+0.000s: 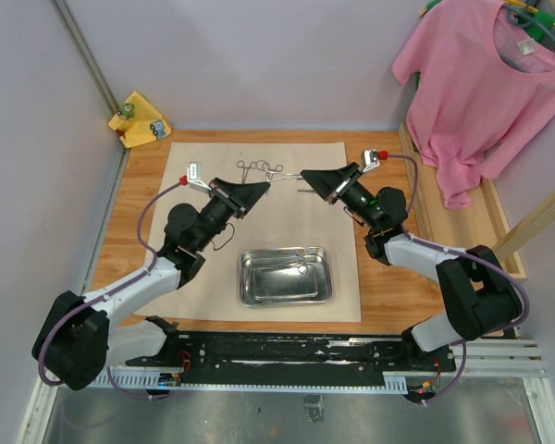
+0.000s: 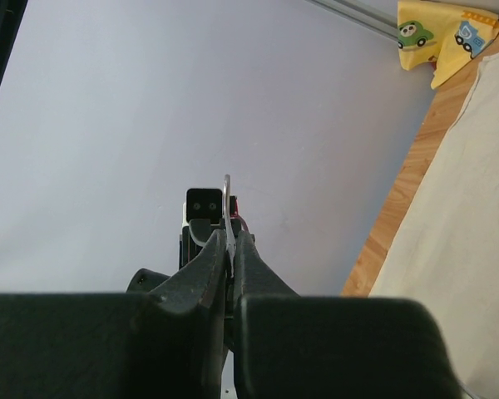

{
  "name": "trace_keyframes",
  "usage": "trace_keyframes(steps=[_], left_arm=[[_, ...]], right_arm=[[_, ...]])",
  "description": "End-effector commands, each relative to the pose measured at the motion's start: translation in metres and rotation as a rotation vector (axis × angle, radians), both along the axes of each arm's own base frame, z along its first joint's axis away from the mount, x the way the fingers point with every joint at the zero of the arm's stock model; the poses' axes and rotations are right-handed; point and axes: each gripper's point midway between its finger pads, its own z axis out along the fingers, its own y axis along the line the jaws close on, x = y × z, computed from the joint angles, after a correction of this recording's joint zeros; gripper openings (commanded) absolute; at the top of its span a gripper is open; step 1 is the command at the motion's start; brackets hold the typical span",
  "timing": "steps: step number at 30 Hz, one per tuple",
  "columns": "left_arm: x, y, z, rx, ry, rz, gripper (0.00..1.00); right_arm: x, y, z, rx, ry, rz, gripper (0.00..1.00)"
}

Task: Open and lay out the surgical kit
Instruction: Place the medical item in the surgical kit.

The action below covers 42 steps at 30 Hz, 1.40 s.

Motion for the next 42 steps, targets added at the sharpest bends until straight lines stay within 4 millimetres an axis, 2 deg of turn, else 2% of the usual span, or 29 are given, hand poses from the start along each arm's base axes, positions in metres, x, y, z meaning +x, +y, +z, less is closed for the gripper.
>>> trace_keyframes(steps=[1, 4, 9, 13, 15, 18, 22, 23, 28, 33, 37, 42], left_arm=[[0.004, 0.009, 0.016, -0.004, -0.054, 0.044, 0.04], [0.003, 0.009, 0.02, -0.001, -0.074, 0.039, 0.01], [0.0, 0.005, 0.03, 0.036, -0.117, -0.018, 0.0], [-0.006, 0.005, 0.038, 0.1, -0.142, -0.091, 0.0], [-0.008, 0.003, 0.033, 0.159, -0.122, -0.132, 0.01], [-0.015, -0.004, 0.031, 0.24, -0.115, -0.224, 0.0], [-0.032, -0.013, 0.025, 0.337, -0.077, -0.372, 0.0], [-0.035, -0.015, 0.021, 0.359, -0.056, -0.403, 0.01], [-0.054, -0.017, 0.002, 0.424, 0.036, -0.554, 0.01], [-0.065, -0.017, -0.016, 0.483, 0.07, -0.637, 0.01], [-0.077, -0.022, -0.018, 0.453, 0.043, -0.733, 0.02], [-0.083, -0.027, -0.013, 0.397, 0.002, -0.809, 0.03]], right_arm=[[-0.012, 0.005, 0.017, 0.028, -0.069, 0.025, 0.01], [-0.013, 0.007, 0.016, 0.033, -0.062, 0.039, 0.03], [-0.015, 0.004, 0.009, 0.003, -0.054, 0.092, 0.36], [-0.021, -0.014, -0.007, -0.049, -0.04, 0.153, 0.51], [-0.025, -0.028, -0.022, -0.09, -0.012, 0.168, 0.55], [-0.033, -0.042, -0.047, -0.192, 0.021, 0.203, 0.57], [-0.048, -0.048, -0.056, -0.397, -0.039, 0.236, 0.57], [-0.053, -0.05, -0.057, -0.449, -0.047, 0.247, 0.57], [-0.088, -0.058, -0.035, -0.627, -0.177, 0.333, 0.65], [-0.106, -0.06, -0.017, -0.633, -0.225, 0.372, 0.67], [-0.11, -0.054, -0.024, -0.613, -0.21, 0.436, 0.67], [-0.124, -0.029, -0.03, -0.53, -0.204, 0.596, 0.67]])
